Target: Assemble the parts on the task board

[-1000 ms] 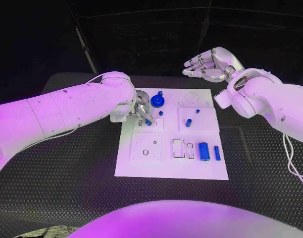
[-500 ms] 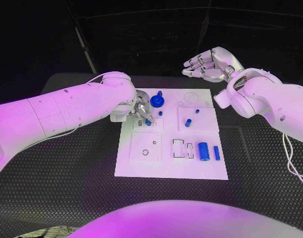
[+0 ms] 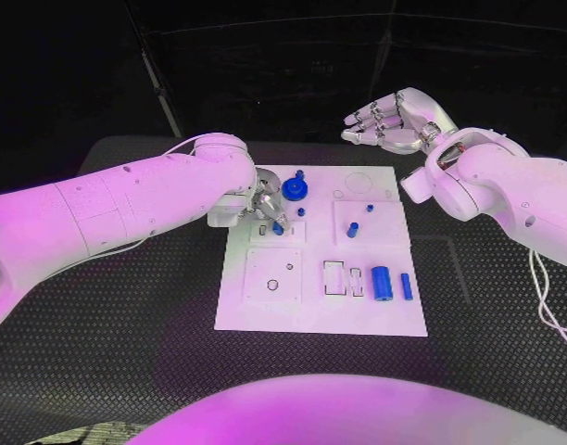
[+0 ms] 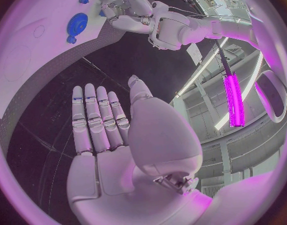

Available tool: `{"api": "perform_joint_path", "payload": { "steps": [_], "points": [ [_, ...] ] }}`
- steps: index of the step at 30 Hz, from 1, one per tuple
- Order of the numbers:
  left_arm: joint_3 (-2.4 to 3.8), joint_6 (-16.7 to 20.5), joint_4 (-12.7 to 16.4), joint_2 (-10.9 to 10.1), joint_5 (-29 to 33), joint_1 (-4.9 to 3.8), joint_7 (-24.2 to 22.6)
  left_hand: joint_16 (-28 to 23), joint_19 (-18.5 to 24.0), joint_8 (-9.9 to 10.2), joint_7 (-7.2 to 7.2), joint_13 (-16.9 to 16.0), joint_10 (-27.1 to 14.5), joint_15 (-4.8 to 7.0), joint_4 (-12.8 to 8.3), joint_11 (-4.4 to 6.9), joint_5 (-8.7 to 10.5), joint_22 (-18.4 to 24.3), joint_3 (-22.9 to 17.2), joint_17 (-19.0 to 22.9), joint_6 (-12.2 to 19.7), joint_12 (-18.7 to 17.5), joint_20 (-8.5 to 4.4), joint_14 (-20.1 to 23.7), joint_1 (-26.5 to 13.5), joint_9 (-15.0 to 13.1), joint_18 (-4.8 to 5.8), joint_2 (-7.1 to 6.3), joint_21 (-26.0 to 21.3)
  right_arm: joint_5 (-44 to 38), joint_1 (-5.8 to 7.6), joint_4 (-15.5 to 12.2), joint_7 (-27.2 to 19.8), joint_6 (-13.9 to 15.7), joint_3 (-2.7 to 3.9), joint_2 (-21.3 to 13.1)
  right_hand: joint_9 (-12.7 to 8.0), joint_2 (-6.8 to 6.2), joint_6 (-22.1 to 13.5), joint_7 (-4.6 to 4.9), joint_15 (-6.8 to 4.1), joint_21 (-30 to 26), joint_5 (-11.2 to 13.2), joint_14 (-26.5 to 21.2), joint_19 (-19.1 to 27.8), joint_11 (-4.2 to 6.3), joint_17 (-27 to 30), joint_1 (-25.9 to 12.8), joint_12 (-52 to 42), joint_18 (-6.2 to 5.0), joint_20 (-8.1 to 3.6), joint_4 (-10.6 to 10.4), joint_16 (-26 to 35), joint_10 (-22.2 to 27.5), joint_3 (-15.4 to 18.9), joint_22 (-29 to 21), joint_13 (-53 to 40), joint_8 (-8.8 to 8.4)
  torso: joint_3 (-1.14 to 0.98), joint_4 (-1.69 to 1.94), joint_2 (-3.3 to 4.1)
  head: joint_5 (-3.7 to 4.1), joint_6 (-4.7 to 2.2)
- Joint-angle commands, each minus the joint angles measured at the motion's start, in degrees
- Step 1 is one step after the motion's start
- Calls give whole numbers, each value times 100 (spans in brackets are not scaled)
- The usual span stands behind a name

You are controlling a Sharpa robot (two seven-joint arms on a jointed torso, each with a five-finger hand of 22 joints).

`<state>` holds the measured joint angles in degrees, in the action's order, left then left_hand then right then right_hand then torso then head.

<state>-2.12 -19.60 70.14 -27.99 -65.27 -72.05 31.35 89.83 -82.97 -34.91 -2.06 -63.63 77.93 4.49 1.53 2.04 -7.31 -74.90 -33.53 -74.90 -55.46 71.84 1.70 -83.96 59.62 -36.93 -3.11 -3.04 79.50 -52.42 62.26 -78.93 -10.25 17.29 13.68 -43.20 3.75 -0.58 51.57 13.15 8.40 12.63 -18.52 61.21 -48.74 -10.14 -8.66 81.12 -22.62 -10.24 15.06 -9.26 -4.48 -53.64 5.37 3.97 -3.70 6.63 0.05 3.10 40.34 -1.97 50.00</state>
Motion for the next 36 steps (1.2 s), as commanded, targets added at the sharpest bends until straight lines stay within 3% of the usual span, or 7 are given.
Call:
{"api": "perform_joint_path", "payload": {
  "steps": [1, 36],
  "points": [
    [-46, -233, -38, 4, -73, 54, 85, 17, -24, -7, 37, -4, 22, 47, -25, 8, 1, -279, 25, -1510, -28, 20, -17, -604, -23, -13, -5, 54, 30, 24, 9, -11, -60, -29, 3, 4, 5, 25, 39, 65, -1, -37, -20, -5, -41, -22, 5, -36, -33, -28, 14, 13, 33, 22, 21, -9, 7, -34, 2, 2, 1, 6, 0],
    [-64, -432, -106, 23, -179, 55, 97, 17, -54, -4, 72, -72, 61, 67, 226, 34, -4, -331, 478, -1510, -142, 67, -38, -604, -305, -28, 6, 130, 54, 25, 9, -33, -48, -30, 3, -24, 4, 25, 43, 64, -1, -54, -31, -4, -50, -22, 13, -47, -39, -28, 14, 10, 37, 23, 27, -10, 8, -35, 3, 4, -2, 10, 0]
  ]
}}
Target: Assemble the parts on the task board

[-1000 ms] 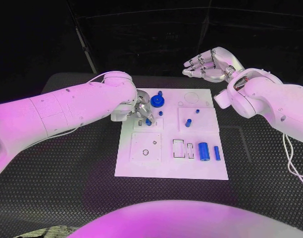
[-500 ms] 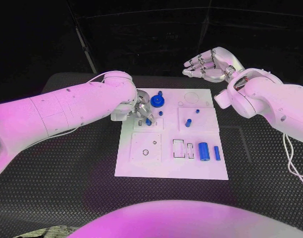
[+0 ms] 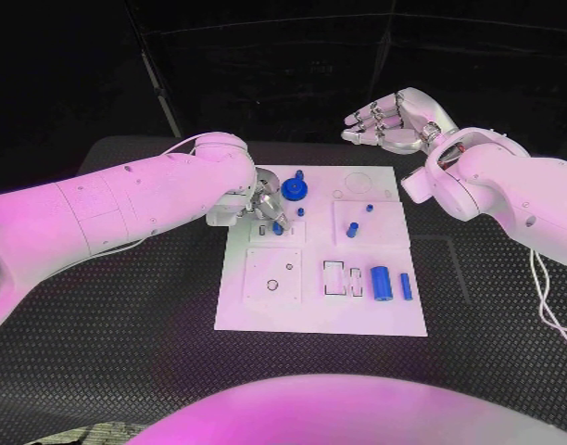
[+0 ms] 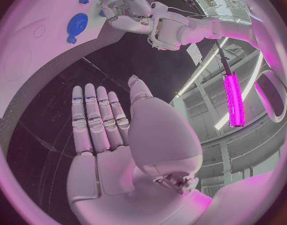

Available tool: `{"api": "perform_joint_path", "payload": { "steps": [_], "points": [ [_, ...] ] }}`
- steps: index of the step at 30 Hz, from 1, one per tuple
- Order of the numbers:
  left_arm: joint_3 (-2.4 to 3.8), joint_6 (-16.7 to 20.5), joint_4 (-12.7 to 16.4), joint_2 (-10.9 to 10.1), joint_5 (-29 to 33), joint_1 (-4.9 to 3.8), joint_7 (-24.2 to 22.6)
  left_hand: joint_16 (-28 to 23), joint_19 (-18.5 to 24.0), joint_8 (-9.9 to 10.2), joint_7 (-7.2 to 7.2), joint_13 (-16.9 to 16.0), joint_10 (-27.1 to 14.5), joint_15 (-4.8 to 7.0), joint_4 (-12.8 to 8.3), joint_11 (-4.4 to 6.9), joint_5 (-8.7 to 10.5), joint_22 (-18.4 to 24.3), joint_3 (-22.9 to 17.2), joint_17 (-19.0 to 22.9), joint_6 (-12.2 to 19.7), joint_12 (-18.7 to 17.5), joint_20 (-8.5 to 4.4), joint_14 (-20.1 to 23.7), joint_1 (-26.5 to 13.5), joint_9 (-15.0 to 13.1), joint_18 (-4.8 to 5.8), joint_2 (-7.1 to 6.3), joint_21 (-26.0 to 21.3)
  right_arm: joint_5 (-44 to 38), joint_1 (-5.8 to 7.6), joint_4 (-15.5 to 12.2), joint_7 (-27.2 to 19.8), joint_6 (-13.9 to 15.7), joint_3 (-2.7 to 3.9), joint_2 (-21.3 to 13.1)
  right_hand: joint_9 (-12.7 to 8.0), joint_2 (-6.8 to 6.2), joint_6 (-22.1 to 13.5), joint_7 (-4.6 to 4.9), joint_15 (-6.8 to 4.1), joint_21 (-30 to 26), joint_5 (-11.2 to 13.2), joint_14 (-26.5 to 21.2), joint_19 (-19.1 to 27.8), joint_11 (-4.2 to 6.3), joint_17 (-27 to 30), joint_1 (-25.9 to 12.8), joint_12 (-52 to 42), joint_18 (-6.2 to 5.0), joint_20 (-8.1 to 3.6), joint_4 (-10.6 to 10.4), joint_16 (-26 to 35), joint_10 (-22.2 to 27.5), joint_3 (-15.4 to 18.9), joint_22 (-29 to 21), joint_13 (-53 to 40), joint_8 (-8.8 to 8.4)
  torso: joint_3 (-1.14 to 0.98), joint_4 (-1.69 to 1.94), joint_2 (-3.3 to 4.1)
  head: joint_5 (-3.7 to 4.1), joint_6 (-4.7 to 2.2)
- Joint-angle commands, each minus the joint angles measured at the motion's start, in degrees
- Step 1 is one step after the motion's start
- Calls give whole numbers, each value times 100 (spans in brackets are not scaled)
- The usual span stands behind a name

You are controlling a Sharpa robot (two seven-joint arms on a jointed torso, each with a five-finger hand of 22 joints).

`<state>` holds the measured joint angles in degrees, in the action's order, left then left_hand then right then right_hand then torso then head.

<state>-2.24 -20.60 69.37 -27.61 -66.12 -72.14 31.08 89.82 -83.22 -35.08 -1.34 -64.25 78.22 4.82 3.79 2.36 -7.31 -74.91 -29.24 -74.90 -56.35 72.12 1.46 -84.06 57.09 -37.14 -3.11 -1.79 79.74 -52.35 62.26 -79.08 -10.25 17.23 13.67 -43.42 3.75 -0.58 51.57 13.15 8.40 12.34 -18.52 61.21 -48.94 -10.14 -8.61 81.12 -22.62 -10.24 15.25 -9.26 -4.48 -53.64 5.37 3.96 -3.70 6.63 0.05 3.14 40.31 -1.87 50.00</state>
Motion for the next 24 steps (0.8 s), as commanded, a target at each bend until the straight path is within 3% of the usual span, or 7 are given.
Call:
{"api": "perform_joint_path", "payload": {
  "steps": [1, 24],
  "points": [
    [-53, -341, -30, -16, -99, 64, 125, 18, -29, 13, 1, -16, 35, 36, 9, 3, -3, -331, 62, -1510, -59, 43, -14, -594, -62, -7, 6, 9, 30, 18, 9, -17, -48, -25, 3, -3, 4, 25, 43, 64, -1, -26, -31, -4, -30, -22, 8, -47, -39, -28, -6, 10, 37, 23, 27, -9, 8, -35, 3, -1, 0, 2, 0],
    [-54, -340, -64, -18, -159, 64, 123, 18, -37, -3, 24, -57, 65, 47, 136, 21, -11, -344, 196, -1510, -130, 72, -24, -594, -198, -18, 8, 103, 32, 18, 9, -29, -46, -27, 3, -8, 5, 26, 46, 63, -1, -30, -33, -4, -32, -21, 10, -53, -41, -28, -6, 7, 38, 21, 30, -9, 8, -34, 10, 8, 11, 14, 0]
  ]
}}
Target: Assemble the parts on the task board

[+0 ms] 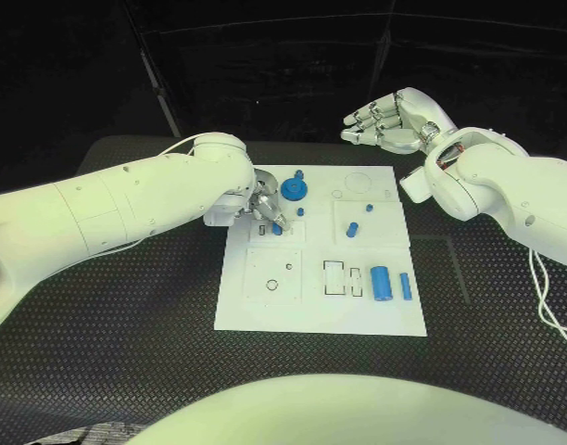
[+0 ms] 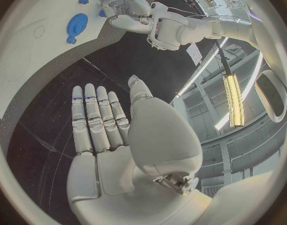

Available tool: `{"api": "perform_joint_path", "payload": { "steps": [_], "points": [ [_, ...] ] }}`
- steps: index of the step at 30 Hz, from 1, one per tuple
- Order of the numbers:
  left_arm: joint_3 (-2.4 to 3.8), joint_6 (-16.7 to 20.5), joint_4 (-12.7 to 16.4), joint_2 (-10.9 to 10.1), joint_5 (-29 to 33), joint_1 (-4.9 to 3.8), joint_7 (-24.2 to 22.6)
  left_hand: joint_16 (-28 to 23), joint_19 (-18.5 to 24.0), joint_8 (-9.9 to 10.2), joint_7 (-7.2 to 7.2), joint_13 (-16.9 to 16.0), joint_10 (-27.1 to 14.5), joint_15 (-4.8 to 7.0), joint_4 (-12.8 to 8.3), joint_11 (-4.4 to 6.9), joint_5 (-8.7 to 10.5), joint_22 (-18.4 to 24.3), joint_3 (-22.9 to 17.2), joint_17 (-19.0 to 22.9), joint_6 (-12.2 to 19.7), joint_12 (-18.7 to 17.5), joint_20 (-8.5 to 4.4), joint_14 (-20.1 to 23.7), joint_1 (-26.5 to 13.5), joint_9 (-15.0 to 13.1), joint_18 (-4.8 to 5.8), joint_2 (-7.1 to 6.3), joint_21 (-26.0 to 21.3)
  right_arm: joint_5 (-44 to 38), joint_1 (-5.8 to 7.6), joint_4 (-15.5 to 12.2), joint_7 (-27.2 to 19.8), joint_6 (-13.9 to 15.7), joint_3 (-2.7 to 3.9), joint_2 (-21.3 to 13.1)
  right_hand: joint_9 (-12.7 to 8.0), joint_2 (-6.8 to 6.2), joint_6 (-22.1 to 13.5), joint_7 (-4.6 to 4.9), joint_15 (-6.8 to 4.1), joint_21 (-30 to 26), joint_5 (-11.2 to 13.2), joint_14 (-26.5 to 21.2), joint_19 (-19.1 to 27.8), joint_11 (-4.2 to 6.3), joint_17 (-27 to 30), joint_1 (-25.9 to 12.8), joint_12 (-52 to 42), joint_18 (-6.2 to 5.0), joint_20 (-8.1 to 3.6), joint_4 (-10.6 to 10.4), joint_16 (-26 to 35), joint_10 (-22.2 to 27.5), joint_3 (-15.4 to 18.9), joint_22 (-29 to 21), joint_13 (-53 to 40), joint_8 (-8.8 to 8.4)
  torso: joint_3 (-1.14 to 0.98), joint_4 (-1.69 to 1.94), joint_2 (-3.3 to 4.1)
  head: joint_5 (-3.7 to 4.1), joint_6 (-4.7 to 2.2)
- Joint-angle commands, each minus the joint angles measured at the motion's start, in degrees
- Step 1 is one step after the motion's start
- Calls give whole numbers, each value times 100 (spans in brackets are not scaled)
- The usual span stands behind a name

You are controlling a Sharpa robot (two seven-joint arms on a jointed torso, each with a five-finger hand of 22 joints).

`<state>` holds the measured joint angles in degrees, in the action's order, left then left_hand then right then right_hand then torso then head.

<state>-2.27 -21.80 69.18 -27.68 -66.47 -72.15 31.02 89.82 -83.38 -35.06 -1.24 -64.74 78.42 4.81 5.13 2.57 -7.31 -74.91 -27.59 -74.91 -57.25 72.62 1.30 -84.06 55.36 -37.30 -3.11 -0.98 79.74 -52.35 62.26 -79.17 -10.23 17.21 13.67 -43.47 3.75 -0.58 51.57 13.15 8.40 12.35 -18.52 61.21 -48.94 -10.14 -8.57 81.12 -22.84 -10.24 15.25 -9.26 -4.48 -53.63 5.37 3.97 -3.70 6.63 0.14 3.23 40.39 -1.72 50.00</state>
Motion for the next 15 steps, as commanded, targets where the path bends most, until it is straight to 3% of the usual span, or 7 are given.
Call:
{"api": "perform_joint_path", "payload": {
  "steps": [1, 15],
  "points": [
    [-50, -215, -50, -8, -127, 64, 128, 18, -22, -6, 15, -11, 47, 48, 12, 1, -13, -347, 35, -1509, -43, 24, -9, -594, -32, -2, 9, 37, 34, 17, 9, -22, -48, -24, 3, -4, 5, 26, 46, 63, -1, -31, -33, -4, -33, -21, 6, -53, -20, -28, -6, 7, 38, 21, 30, -10, 8, -34, 2, 1, 5, 0, 0],
    [-50, -238, -132, 64, -140, 64, 128, 18, -37, -9, 19, -42, 72, 54, 162, 5, 0, -372, 275, -1509, -81, 44, -16, -594, -217, -11, 14, 29, 47, 17, 9, -40, -50, -23, 3, -8, 5, 26, 48, 63, 0, -33, -34, -4, -33, -20, 6, -58, -21, -28, -6, 5, 38, 20, 32, -10, 8, -34, 3, 6, 1, 18, 0]
  ]
}}
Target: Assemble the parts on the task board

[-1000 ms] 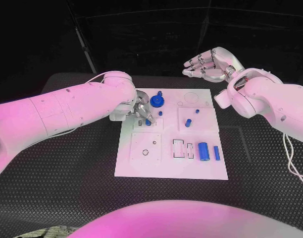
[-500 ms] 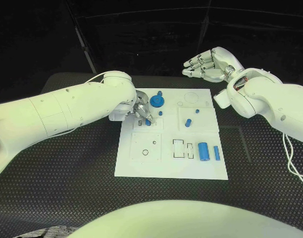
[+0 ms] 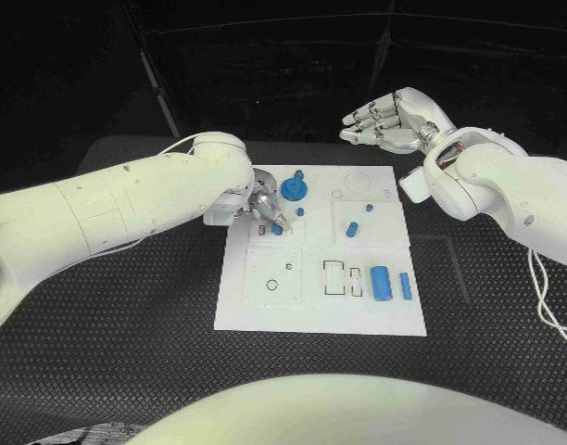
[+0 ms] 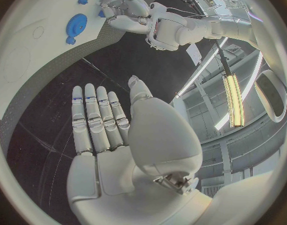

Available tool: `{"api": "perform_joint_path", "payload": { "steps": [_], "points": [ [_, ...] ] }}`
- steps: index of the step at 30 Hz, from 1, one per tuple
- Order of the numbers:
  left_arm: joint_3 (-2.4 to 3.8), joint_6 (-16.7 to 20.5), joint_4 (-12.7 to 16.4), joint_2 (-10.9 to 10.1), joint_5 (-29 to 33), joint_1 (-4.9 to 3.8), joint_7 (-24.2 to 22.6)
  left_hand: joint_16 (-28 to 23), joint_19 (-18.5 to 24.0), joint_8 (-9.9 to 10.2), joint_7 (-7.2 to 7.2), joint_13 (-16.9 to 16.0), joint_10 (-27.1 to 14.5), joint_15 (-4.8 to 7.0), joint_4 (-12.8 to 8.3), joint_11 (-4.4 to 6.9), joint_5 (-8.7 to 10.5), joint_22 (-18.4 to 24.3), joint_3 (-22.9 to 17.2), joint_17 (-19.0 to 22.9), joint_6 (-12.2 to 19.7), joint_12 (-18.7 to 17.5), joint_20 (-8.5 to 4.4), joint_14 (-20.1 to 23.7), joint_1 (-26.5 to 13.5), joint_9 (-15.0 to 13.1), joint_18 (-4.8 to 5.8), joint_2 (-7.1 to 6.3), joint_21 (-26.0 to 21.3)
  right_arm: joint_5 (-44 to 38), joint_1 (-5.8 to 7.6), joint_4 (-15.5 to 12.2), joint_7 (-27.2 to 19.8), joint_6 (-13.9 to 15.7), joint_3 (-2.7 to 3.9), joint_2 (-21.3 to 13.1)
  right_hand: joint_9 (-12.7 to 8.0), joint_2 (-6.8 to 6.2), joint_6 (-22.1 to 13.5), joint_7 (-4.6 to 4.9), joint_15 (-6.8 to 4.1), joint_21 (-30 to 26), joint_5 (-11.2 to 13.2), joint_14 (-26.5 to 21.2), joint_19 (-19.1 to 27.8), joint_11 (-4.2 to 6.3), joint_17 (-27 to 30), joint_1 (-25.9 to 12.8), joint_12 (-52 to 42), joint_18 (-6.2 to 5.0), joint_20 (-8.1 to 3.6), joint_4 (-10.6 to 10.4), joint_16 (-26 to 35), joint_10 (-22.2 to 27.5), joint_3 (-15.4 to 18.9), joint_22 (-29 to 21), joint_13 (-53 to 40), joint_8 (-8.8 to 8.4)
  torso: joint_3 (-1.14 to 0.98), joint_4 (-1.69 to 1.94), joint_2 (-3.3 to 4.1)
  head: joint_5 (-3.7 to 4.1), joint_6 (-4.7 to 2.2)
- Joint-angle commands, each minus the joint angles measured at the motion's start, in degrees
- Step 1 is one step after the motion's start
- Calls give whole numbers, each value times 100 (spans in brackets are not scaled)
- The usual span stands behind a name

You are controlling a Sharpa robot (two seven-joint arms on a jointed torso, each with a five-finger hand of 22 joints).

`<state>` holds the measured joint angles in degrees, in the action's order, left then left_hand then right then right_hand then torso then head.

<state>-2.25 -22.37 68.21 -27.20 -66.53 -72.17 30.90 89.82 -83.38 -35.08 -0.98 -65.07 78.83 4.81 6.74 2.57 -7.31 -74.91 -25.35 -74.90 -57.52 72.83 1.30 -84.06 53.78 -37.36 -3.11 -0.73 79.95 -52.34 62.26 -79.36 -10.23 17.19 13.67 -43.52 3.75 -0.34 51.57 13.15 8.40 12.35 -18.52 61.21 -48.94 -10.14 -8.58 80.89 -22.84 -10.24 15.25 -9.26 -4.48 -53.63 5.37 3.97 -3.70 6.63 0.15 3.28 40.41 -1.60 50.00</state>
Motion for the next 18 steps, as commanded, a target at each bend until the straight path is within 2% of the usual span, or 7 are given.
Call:
{"api": "perform_joint_path", "payload": {
  "steps": [1, 4, 7, 18],
  "points": [
    [-52, -183, -38, 19, -135, 67, 140, 18, -37, -6, -7, -11, 32, 54, 11, 5, -1, -374, 66, -1510, -56, 23, -17, -594, -69, -6, 14, 6, 27, 17, 9, -21, -50, -22, 3, -3, 5, 2, 48, 64, 0, -33, -34, -4, -33, -20, 7, -35, -21, -28, -6, 5, 38, 20, 32, -10, 8, -34, 2, 2, -1, 7, 0],
    [-52, -183, -48, 29, -135, 67, 141, 18, -37, -5, -7, -14, 34, 54, 37, 5, -1, -374, 111, -1510, -59, 24, -18, -594, -96, -6, 14, 6, 25, 17, 9, -24, -51, -22, 3, -4, 5, 2, 48, 64, 0, -33, -34, -4, -33, -20, 7, -35, -21, -28, -6, 5, 38, 20, 32, -10, 8, -34, 3, 2, 2, 6, 0],
    [-52, -180, -63, 40, -135, 67, 141, 18, -40, 1, -3, -24, 40, 55, 126, 7, -5, -381, 192, -1510, -71, 30, -19, -594, -168, -5, 15, 72, 26, 17, 9, -25, -50, -23, 3, -4, 5, 2, 51, 63, 0, -38, -35, -4, -36, -21, 9, -47, -23, -27, -6, -2, 39, 18, 38, -10, 8, -33, 5, 5, 3, 11, 0],
    [-52, -177, -81, 56, -136, 68, 140, 18, -46, 10, 2, -33, 47, 60, 320, 12, 3, -393, 499, -1510, -88, 31, -24, -594, -345, -10, 16, 86, 26, 17, 9, -23, -52, -31, 3, 1, 5, 3, 52, 63, 0, -40, -36, -4, -37, -21, 10, -54, -24, -27, -6, -6, 39, 18, 41, -10, 7, -32, 5, 5, -3, 17, 0]
  ]
}}
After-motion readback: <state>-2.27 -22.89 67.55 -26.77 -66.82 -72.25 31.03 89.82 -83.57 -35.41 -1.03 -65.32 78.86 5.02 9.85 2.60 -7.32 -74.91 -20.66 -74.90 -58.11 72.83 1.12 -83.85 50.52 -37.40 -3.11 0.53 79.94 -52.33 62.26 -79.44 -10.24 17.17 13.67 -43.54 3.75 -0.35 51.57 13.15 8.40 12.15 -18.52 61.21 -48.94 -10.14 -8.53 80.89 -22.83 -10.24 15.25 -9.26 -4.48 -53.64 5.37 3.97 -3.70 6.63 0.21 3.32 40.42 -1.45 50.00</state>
